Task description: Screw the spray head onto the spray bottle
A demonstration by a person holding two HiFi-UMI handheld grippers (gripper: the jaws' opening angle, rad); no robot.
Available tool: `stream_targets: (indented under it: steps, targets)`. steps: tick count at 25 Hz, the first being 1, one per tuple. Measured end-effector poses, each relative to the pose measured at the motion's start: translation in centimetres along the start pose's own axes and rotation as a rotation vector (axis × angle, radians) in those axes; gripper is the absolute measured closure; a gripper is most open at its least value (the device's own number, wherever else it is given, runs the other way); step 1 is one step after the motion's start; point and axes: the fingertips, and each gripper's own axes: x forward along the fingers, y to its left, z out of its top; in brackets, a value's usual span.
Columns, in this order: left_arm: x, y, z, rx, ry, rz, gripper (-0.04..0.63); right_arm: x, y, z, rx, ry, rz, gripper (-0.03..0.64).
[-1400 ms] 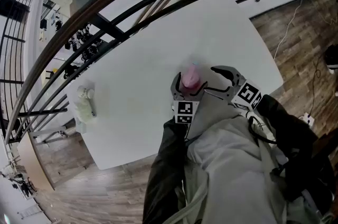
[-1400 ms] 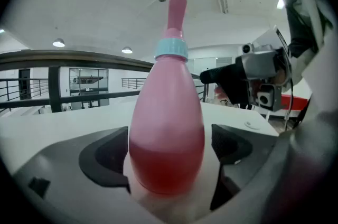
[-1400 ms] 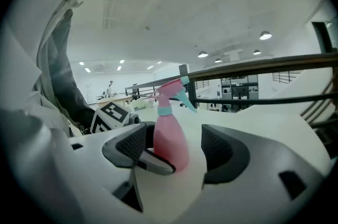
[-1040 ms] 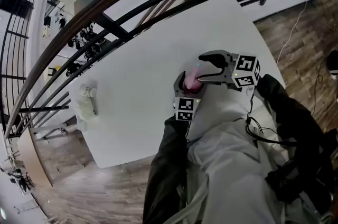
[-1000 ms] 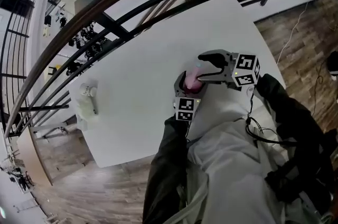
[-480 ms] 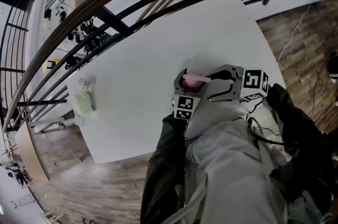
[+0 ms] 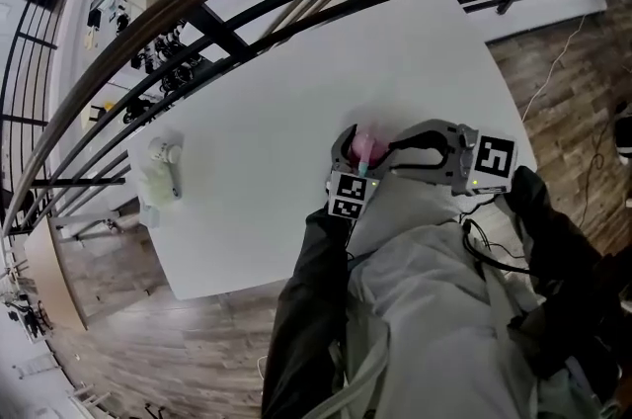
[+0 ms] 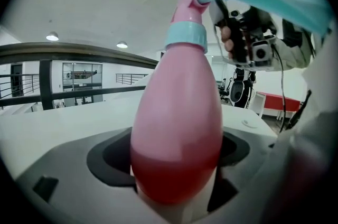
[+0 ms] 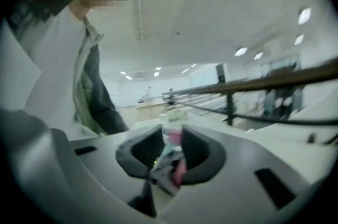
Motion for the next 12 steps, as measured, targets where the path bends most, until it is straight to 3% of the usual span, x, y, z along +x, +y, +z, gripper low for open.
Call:
stream_targets:
  steps: [1,2,3,5,9,12]
  targets:
    - [0.1,-0.1,0.0,0.004,0.000,-0.007,0.153,-0.8,-1.8,0.5,-0.077,0.012,-0.117,0.590]
    - [0.2,-0.1,0.1,0.008,0.000,-0.013,0.153,-1.0,-3.2,0.3,-0.153,0.062,-0.195,0.595]
    - [0.2,-0.2,0.1,0.012,0.001,-0.019,0.153,-0.4,-3.8,-0.5,-0.222,0.131,-0.218,0.580]
    - [0.1,-0.5,0.0,0.017,0.003,-0.031,0.153,1.7,-3.9,-2.2,-0.351,0.251,-0.168,0.349]
    - [0.2,-0.8,-0.1,0.023,0.004,-0.048,0.153,5.4,-3.5,-3.6,-0.460,0.337,-0.056,0.318]
    - [0.2,-0.8,-0.1,0.020,0.004,-0.047,0.153,6.3,-4.1,-5.1,-0.516,0.424,-0.081,0.328]
